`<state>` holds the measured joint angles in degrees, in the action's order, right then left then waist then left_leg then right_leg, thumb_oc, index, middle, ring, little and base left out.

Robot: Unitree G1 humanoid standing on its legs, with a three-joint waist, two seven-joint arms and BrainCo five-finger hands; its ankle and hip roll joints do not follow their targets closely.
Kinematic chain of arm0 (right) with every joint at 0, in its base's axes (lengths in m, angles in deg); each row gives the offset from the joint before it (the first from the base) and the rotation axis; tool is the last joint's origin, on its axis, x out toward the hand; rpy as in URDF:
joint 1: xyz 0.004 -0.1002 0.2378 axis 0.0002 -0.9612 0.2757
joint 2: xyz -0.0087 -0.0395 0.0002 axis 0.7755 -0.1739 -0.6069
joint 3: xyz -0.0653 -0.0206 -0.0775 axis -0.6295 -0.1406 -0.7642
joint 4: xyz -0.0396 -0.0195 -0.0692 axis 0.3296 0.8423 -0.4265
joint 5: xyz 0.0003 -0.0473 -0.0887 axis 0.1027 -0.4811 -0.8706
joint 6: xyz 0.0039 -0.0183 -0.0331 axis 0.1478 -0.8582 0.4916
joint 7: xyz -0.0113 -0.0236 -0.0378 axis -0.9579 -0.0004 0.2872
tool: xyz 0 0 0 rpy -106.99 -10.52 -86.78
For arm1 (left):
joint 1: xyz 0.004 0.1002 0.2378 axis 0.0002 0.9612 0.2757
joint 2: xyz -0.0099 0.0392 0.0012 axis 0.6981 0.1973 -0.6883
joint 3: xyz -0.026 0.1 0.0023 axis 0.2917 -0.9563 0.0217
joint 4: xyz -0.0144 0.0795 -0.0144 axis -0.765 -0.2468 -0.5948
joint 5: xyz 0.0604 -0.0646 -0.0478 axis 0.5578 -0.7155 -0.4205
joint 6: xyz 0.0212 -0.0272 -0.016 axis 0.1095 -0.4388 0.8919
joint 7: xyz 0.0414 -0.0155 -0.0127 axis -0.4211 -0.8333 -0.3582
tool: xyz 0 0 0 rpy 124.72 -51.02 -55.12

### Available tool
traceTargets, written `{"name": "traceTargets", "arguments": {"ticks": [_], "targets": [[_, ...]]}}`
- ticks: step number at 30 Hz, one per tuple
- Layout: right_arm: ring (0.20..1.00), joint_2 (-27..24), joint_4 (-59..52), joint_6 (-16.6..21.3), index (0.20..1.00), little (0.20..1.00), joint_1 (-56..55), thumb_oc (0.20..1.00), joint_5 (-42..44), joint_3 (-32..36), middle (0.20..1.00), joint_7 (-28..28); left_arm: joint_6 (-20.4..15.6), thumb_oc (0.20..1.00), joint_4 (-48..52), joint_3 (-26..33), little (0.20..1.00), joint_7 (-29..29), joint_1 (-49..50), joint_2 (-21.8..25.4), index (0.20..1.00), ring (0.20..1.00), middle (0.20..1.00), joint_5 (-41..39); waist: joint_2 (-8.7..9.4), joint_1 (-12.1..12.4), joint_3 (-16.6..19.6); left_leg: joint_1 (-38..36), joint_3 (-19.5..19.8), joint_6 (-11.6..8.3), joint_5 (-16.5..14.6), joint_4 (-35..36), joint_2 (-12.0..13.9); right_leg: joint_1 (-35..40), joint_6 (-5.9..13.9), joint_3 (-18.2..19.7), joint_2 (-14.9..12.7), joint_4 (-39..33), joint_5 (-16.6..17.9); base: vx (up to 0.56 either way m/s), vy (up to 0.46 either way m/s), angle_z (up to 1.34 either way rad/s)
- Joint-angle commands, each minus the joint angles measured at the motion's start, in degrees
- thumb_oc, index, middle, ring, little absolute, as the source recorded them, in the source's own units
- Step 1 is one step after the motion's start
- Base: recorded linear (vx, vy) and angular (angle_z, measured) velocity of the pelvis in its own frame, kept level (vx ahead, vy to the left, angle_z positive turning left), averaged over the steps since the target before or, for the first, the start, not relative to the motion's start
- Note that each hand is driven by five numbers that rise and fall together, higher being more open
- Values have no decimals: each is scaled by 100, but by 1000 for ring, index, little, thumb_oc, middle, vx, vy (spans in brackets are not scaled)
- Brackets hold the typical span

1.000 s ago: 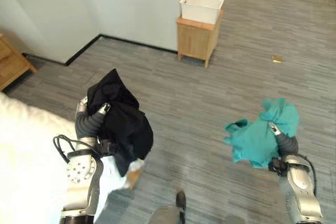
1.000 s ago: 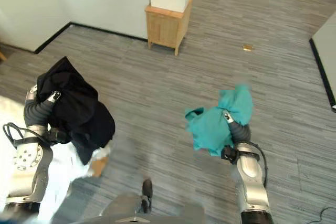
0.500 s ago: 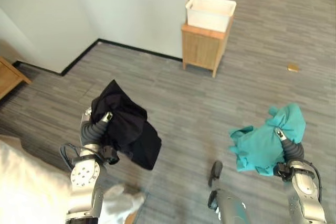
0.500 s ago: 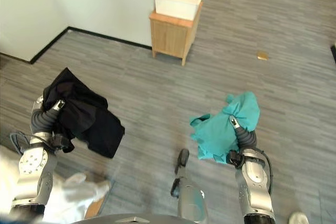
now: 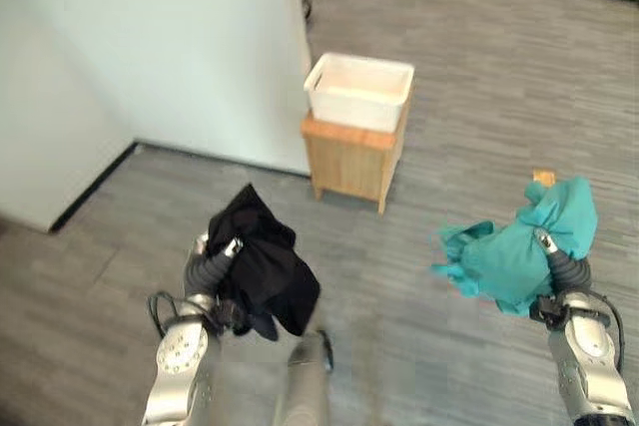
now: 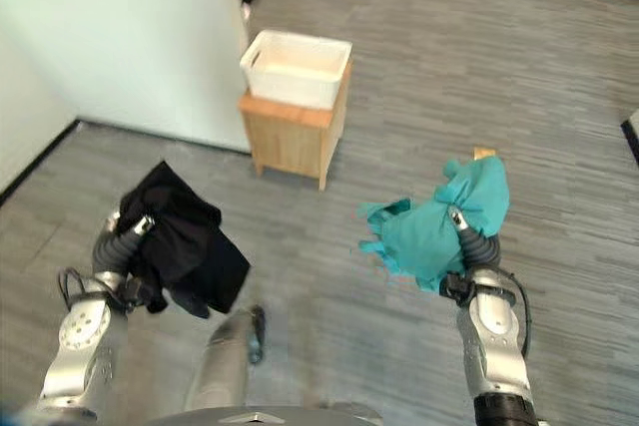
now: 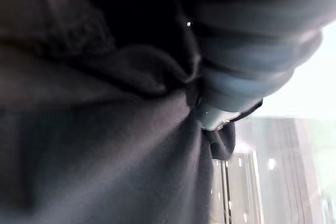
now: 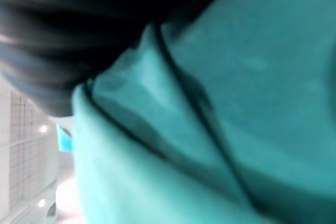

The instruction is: Pick up bed clothes into laundry basket.

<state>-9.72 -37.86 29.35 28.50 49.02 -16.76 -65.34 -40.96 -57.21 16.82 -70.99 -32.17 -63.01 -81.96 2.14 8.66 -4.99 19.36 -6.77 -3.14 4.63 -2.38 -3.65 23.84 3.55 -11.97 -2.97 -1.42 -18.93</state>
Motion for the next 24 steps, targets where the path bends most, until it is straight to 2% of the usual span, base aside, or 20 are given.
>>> {"name": "traceTargets", "arguments": {"ticks": [1,2,3,4,5,6,7,8,9,10,11,12,13,14,15,17,18,20,21,24], "targets": [[200,-27,-184,295,200,200,677,200,-142,395,200,-28,-376,200,444,225,200,68,-652,135,200,200,200,-73,-186,-56,-394,-146,-580,-237,1044,-224,636,-728,-131,46,316,-254,1258,541,-64,-34],[200,-9,-196,271,200,200,677,200,-166,389,200,-50,-367,200,465,242,200,61,-652,150,200,200,200,-59,-176,-56,-305,-267,-854,-131,1012,-297,633,-666,-143,72,337,-167,1189,556,-24,48],[200,39,-301,223,200,200,641,200,-231,388,200,-75,-356,200,505,287,200,48,-601,152,200,200,200,-35,-113,-27,-216,-411,-965,78,712,-332,560,-621,-86,92,229,-5,1045,755,94,40],[200,155,-282,240,200,200,529,200,-291,398,200,-101,-337,200,459,271,200,123,-676,155,200,200,200,68,20,-50,-32,-708,-935,357,455,-145,293,-672,182,-81,-125,807,1333,729,176,10],[200,201,-232,269,200,200,579,200,-338,384,200,-47,-300,200,452,261,200,181,-745,190,200,200,200,127,92,-39,-18,-931,-1004,530,314,7,159,-963,466,-196,-420,1720,1974,527,170,8],[200,205,-226,272,200,200,590,200,-341,382,200,-44,-297,200,451,264,200,184,-753,193,200,200,200,129,90,-22,-12,-922,-1026,548,336,29,162,-1009,476,-170,-427,1758,1975,382,211,19],[200,304,-228,253,200,200,648,200,-293,329,200,-34,-301,200,515,254,200,256,-848,262,200,200,200,77,-27,-203,-141,-1440,-978,713,184,291,137,-1761,789,-157,-704,3389,2926,357,168,8],[200,325,-191,266,200,200,664,200,-303,294,200,-16,-333,200,567,249,200,284,-892,307,200,200,200,83,-133,-324,-213,-1680,-891,746,148,435,185,-2124,779,-79,-731,3836,2938,349,155,4],[200,319,-185,269,200,200,677,200,-304,288,200,-15,-333,200,568,258,200,285,-896,302,200,200,200,84,-152,-323,-210,-1664,-896,746,177,451,207,-2158,761,-79,-712,3848,2954,200,30,15],[200,311,-183,231,200,200,688,200,-403,256,200,36,-331,200,592,245,200,298,-920,379,200,200,200,124,-265,-428,-289,-1914,-741,772,118,554,273,-2551,667,-122,-738,4199,2701,290,-82,52],[200,289,-230,188,200,200,662,200,-432,235,200,25,-326,200,582,225,200,285,-1037,492,200,200,200,168,-311,-577,-362,-2209,-520,708,36,654,306,-2912,505,-118,-1043,3857,2378,300,-87,62],[200,291,-233,185,200,200,666,200,-433,236,200,24,-327,200,579,227,200,284,-1043,494,200,200,200,167,-335,-604,-360,-2195,-490,698,62,660,339,-2886,478,-173,-1013,3803,2409,424,-285,72],[200,266,-291,176,200,200,641,200,-423,362,200,29,-355,200,620,193,200,206,-1100,554,200,200,200,96,-309,-655,-371,-2316,-241,527,-58,711,370,-3017,454,-133,-1338,2814,2329,212,-198,105],[200,268,-293,174,200,200,641,200,-423,368,200,28,-356,200,619,190,200,204,-1105,556,200,200,200,93,-342,-678,-361,-2297,-211,522,-29,718,406,-2972,437,-193,-1296,2712,2395,307,-280,115],[200,245,-297,175,200,200,634,200,-427,444,200,69,-366,200,620,174,200,200,-1099,566,200,200,200,85,-297,-711,-367,-2327,-88,459,-71,715,396,-2916,467,-64,-1299,2126,2420,221,-209,143],[200,101,-542,251,200,200,600,200,-603,847,200,292,-389,200,545,69,200,300,-1171,615,200,200,200,185,-80,-845,-342,-2397,298,300,-298,706,431,-2680,601,886,-871,535,2228,356,-362,125],[200,64,-706,245,200,200,588,200,-651,919,200,270,-358,200,564,84,200,255,-1133,582,200,200,200,178,-7,-756,-281,-2451,321,279,-333,722,441,-2624,650,706,-931,511,2325,296,-305,120],[200,41,-844,251,200,200,611,200,-643,1061,200,256,-346,200,550,100,200,172,-1059,485,200,200,200,163,28,-723,-213,-2425,354,265,-309,718,450,-2518,672,653,-953,403,2426,172,-171,134],[200,-138,-801,308,200,200,767,200,-678,1210,200,286,-362,200,533,85,200,50,-935,382,200,200,200,35,63,-691,-120,-2392,458,240,-302,718,469,-2416,670,708,-850,206,2467,149,-179,106],[200,-649,-650,315,200,200,1124,200,-759,1275,200,198,-324,200,487,67,200,-87,-792,310,200,200,200,-53,54,-630,-57,-2318,544,182,-242,692,506,-2248,616,518,-797,23,2457,76,-109,46]]}}
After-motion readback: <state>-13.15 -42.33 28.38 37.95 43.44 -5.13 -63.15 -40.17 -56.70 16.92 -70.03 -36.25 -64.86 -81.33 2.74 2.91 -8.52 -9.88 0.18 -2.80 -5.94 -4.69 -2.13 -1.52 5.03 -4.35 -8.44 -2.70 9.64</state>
